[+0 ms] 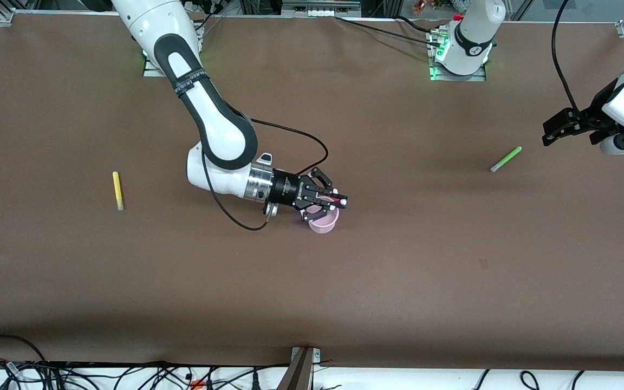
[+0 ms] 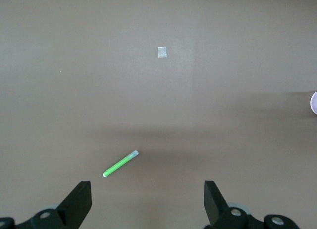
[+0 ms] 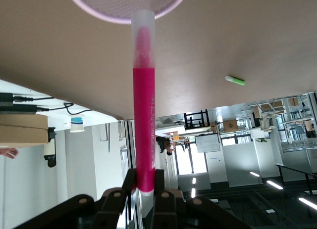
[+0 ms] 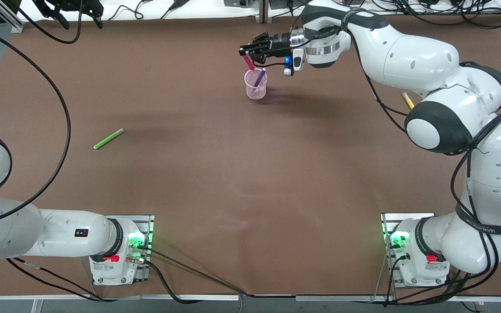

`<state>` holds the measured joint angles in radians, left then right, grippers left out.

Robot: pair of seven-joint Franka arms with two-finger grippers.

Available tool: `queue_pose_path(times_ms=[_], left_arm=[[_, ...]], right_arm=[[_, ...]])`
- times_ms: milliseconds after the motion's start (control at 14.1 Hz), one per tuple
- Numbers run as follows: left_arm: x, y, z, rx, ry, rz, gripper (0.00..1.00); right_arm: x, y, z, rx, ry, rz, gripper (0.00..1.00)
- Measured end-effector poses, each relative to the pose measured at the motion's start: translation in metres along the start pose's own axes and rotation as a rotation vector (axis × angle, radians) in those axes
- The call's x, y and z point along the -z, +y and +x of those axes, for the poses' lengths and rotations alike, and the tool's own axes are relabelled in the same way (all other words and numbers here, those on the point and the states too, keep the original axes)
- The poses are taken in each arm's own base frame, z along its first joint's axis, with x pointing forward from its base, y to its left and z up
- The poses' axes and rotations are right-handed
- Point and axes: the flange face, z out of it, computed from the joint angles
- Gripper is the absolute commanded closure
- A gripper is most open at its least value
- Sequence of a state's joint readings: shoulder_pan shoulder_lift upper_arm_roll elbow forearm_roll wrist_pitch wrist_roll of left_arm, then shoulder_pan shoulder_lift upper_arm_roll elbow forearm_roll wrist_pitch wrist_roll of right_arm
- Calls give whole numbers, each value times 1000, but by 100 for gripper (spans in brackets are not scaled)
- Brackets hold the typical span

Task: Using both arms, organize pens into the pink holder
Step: 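Carry the pink highlighter over the holder with the right gripper and insert it, then release the pink highlighter and withdraw the right gripper from the holder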

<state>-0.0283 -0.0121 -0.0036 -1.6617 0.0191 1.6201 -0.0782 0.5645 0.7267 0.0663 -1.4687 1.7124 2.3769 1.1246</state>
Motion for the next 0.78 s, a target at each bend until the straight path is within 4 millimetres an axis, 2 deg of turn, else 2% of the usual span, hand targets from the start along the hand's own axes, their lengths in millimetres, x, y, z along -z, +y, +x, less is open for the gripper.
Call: queue_pose_path(times_ms=[284, 497, 568, 639, 710, 781], left_arm=[[-1, 0, -1, -5, -7, 1, 0], [0, 2, -1, -12, -8, 1, 0], [0, 4, -1, -16, -8, 1, 0], [0, 7, -2, -20, -8, 1, 0], [0, 8, -2, -23, -8, 1, 0], [0, 9, -2, -24, -8, 1, 0]], right_arm=[[-14, 4, 32, 15, 31, -17, 100], [-18, 4, 47, 50, 46, -23, 100], [-19, 4, 51, 66, 49, -24, 96], [-19, 3, 54, 84, 52, -25, 91], [-20, 3, 58, 106, 55, -26, 79], [-21, 3, 61, 131, 57, -28, 54]])
